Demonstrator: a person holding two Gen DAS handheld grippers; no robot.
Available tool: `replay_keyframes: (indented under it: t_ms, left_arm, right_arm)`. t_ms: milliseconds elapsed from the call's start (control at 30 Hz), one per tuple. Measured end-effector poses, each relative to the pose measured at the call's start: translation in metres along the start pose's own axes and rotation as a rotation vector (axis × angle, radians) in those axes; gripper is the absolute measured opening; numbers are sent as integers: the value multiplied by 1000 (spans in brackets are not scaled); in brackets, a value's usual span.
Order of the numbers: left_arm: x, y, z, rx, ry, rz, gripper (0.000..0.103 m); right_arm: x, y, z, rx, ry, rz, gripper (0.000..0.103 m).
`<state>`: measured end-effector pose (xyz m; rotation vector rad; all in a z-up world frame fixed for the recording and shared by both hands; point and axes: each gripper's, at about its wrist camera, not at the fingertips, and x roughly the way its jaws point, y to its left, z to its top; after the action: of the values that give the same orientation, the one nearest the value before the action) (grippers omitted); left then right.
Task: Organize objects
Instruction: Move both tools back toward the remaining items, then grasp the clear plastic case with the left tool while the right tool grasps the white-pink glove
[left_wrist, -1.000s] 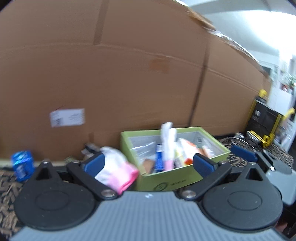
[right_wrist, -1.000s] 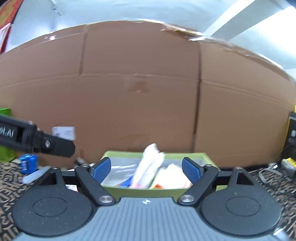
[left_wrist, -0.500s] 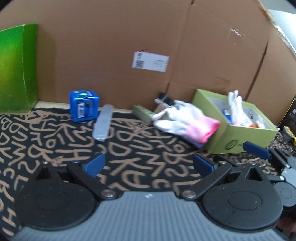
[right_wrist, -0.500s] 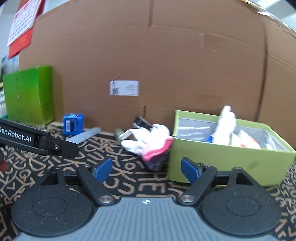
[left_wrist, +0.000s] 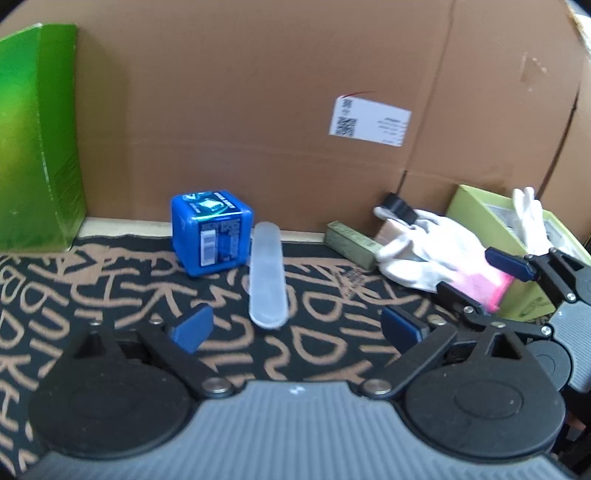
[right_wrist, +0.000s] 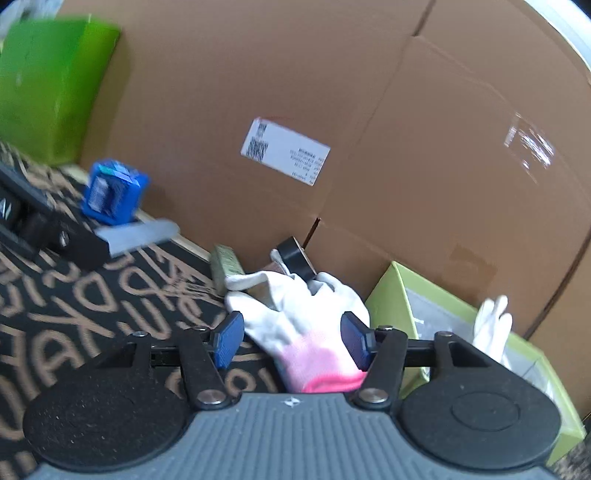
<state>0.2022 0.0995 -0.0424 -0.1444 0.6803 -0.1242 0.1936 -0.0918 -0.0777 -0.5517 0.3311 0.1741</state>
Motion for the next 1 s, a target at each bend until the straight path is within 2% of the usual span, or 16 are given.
replay_keyframes:
  t_ms: [100, 167, 200, 233, 267, 333, 367, 433, 500, 533, 800, 933, 1000]
  left_arm:
    - [19, 5, 6, 9, 20, 7, 91]
    - [31, 7, 9, 14, 40, 15, 86]
    - [37, 8, 10, 13, 50, 16, 84]
    - [42, 9, 10, 13, 59, 17, 81]
    - [46, 10, 11, 14, 65, 18, 79]
    - [50, 8, 12, 31, 55, 28, 70]
    - [52, 7, 12, 46, 55, 32, 66]
    - [54, 4, 13, 65, 54, 41, 44]
    - [53, 1, 12, 71, 59, 36, 31]
    - [51, 0, 12, 70, 63, 32, 29]
    - [4, -15, -19, 88, 97, -38, 27]
    - [-33, -28, -48, 137, 129, -76, 27]
    - [-49, -31, -57, 152, 143, -85, 27]
  right_arm:
    - [14, 2, -1, -38, 39, -14, 56]
    - [20, 4, -2, -60, 54, -27, 42]
    - [19, 2, -2, -58, 43, -34, 40]
    - [16, 0, -2, -46, 32, -31, 31]
    - [11, -1, -1, -32, 20, -26, 18]
    - [-1, -8, 3, 11, 8, 12, 9]
    - [-7, -11, 4, 39, 4, 35, 8]
    - [-19, -16, 6, 83, -1, 69, 8]
    - [-34, -20, 5, 128, -8, 103, 8]
    - [-42, -22, 5, 153, -9, 128, 8]
    - [-105, -28, -18, 335, 29, 345, 8]
    - [-130, -25, -31, 371, 54, 436, 8]
    - [-139, -21, -36, 341, 56, 471, 9]
